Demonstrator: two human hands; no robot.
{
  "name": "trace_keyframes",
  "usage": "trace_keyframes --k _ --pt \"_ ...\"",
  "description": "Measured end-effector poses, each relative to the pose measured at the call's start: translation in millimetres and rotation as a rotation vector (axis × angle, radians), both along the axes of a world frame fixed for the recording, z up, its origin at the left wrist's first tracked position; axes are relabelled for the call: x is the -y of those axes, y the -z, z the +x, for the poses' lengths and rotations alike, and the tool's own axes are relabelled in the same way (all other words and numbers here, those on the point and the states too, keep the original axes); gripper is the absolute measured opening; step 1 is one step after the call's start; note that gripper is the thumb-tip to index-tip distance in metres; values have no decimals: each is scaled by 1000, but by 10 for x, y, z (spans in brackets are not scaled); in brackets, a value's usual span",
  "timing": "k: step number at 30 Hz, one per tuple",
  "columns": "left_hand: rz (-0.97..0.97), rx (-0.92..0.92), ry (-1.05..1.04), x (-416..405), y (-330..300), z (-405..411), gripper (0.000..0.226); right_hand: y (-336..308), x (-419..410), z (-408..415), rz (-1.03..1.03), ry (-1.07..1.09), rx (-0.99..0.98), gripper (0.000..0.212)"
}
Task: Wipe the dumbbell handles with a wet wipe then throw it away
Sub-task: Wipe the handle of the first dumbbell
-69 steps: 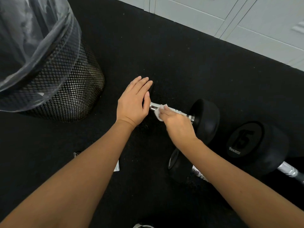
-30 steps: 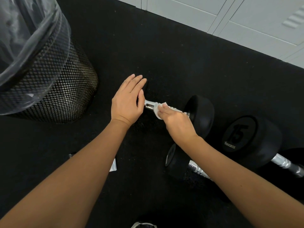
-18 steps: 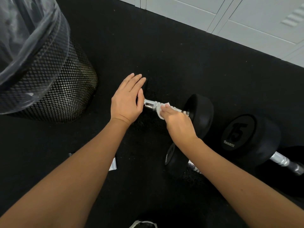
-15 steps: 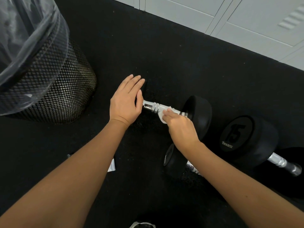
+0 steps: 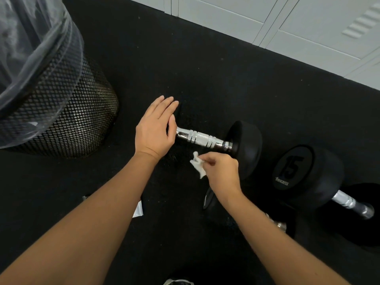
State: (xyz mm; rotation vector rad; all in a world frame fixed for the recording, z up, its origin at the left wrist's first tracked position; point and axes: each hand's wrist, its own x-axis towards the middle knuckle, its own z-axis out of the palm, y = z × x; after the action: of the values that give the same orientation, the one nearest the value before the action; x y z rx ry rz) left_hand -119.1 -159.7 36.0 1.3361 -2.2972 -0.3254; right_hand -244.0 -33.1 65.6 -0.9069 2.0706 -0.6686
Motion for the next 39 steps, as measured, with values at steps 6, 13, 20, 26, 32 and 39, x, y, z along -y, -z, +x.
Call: trace_keyframes --k 6,13,20,26,32,39 --pt "66 -1 -28 -14 -64 -32 43 -109 91 28 59 605 784 15" --pt "28 3 -42 -41 -49 -34 43 13 205 163 10 1134 1025 33" --pt "2 2 -48 -41 -39 -37 42 206 444 217 -221 1373 1045 29" --pt "0 -6 -55 -38 -43 -43 42 391 430 206 -356 1213 1262 54" --pt "-3 4 -54 -39 -42 -42 43 230 474 226 -197 1419 1277 30" --pt "-4 8 -57 -40 -43 -38 41 265 459 229 -162 1296 1324 25"
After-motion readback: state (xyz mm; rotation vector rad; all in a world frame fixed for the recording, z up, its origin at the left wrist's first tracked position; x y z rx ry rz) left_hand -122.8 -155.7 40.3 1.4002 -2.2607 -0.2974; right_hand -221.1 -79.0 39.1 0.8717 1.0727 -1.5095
